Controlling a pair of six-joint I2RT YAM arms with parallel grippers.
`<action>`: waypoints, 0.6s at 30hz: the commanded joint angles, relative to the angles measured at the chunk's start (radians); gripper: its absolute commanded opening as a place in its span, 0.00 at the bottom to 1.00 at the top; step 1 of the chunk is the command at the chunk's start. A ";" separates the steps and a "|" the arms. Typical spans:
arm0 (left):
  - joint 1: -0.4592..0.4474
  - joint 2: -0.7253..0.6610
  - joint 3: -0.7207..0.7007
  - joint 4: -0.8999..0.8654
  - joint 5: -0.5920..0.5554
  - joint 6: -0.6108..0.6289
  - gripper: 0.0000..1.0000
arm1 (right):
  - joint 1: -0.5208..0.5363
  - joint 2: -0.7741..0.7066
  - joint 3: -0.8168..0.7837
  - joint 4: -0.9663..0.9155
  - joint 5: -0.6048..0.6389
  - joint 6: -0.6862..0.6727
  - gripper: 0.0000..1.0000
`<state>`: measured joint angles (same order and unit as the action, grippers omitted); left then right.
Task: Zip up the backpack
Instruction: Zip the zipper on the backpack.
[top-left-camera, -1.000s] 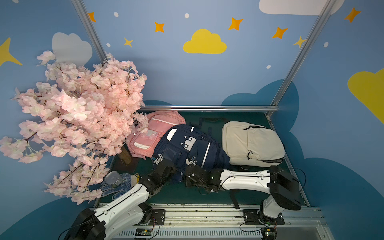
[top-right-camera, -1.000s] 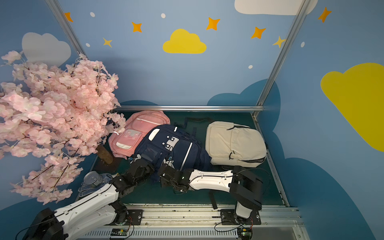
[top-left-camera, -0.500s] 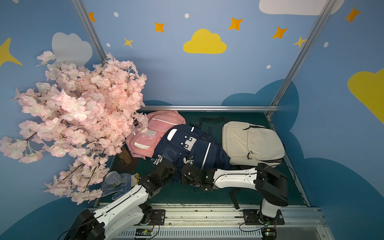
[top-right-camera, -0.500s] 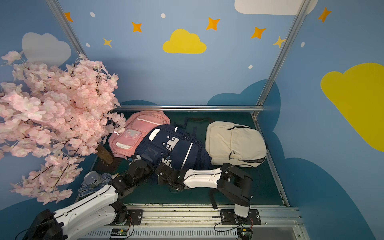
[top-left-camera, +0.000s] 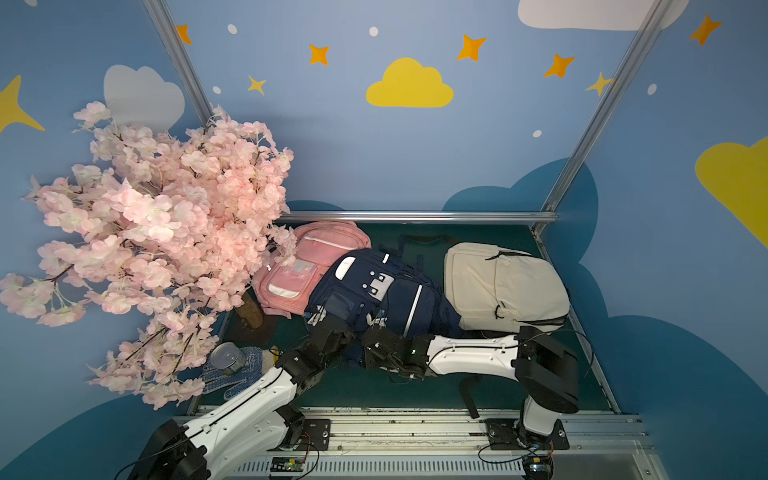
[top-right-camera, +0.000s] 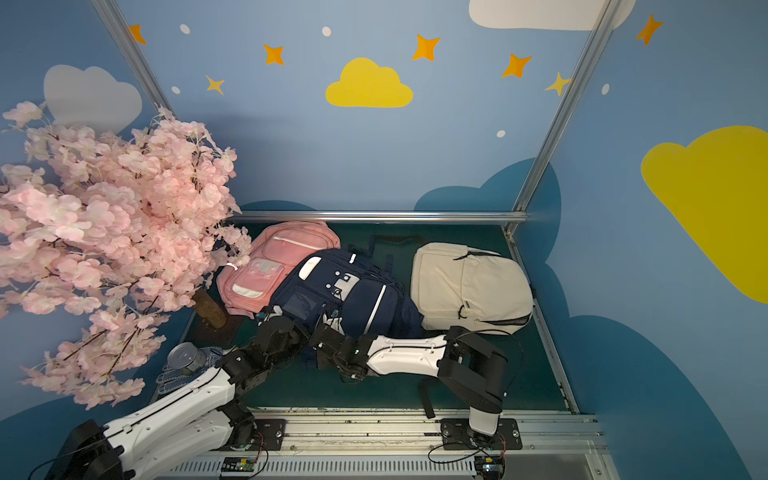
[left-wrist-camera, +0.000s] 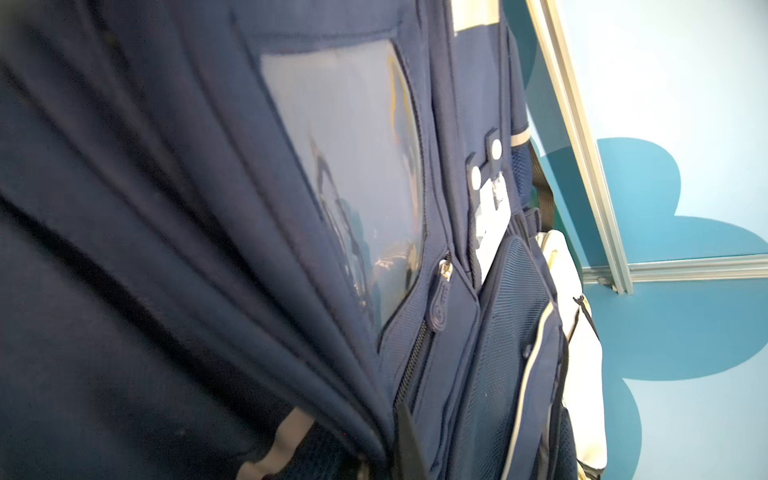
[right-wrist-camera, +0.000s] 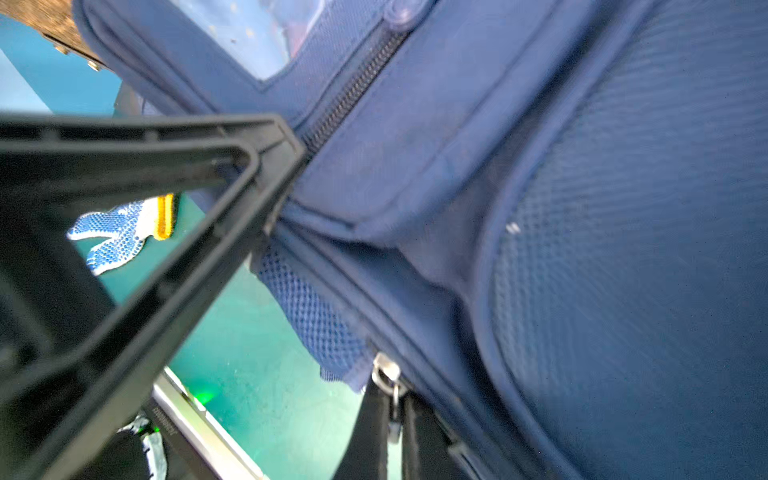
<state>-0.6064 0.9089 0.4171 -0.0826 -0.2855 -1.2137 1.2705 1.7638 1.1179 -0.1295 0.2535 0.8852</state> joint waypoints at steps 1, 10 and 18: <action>0.053 0.018 0.086 0.037 0.006 0.107 0.03 | 0.000 -0.087 -0.022 -0.149 0.065 -0.008 0.00; 0.163 0.146 0.252 0.021 0.102 0.230 0.03 | -0.001 -0.202 -0.117 -0.235 0.158 0.077 0.00; 0.274 0.268 0.373 -0.008 0.204 0.316 0.03 | -0.006 -0.201 -0.130 -0.188 0.149 0.059 0.00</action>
<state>-0.3786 1.1595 0.7265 -0.1493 -0.0669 -0.9848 1.2644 1.5650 0.9962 -0.2504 0.3927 0.9573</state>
